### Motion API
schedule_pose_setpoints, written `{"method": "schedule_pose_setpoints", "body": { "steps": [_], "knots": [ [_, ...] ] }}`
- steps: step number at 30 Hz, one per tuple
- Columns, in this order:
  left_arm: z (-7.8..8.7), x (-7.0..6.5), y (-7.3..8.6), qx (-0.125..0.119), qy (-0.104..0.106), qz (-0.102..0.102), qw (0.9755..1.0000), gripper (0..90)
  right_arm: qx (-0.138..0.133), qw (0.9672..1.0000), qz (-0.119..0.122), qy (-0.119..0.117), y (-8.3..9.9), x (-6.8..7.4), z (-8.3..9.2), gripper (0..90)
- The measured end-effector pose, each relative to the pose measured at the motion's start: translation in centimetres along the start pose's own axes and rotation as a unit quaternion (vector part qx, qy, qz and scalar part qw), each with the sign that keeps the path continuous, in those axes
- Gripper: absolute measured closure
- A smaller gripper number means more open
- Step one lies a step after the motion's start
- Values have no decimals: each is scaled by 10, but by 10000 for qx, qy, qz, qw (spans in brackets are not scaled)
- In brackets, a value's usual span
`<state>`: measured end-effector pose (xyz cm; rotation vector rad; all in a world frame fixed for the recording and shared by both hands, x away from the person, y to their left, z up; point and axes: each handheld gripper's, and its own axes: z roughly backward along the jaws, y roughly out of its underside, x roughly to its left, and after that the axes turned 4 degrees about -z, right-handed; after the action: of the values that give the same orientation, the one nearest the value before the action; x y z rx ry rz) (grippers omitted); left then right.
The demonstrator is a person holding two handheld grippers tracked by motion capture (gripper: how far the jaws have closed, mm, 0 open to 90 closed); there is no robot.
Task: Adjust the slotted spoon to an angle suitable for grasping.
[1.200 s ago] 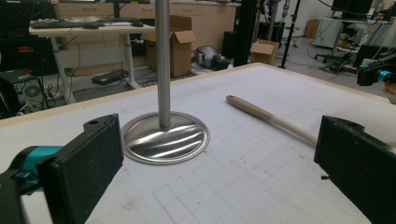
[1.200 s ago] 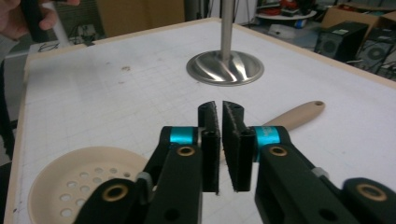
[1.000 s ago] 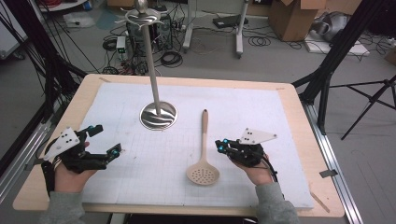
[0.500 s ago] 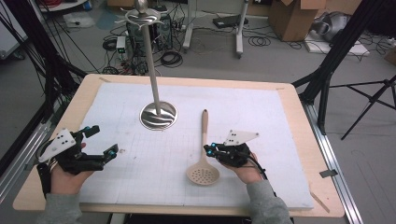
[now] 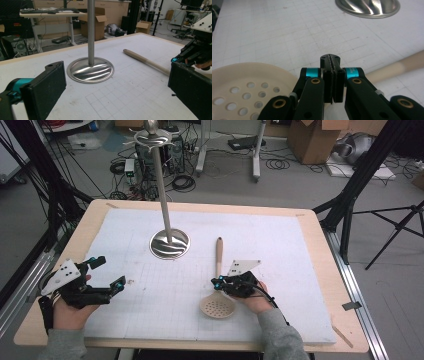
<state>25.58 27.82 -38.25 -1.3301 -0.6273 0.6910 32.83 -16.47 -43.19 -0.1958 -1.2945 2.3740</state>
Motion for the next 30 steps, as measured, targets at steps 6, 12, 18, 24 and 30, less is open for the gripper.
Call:
{"method": "schedule_pose_setpoints", "body": {
  "steps": [6, 12, 18, 24, 30],
  "knots": [
    [2, 0, 0, -17, -13, 17, 10000, 21, 285, 9994, 174, 7, -2, 3, -11, 900],
    [2, 0, 1, 3, -20, 13, 10000, 21, 534, 9982, 271, -34, -1, 6, -17, 900],
    [1, 0, 1, 29, -7, 10, 10000, 21, 679, 9972, 310, -49, 1, 7, -20, 900],
    [2, 1, 1, 4, -24, 28, 10000, 21, 644, 9977, 141, -146, 2, 4, -19, 900],
    [5, 2, 1, -13, -44, 50, 10000, 21, 642, 9977, 130, -184, 3, 2, -19, 900]
  ]
}}
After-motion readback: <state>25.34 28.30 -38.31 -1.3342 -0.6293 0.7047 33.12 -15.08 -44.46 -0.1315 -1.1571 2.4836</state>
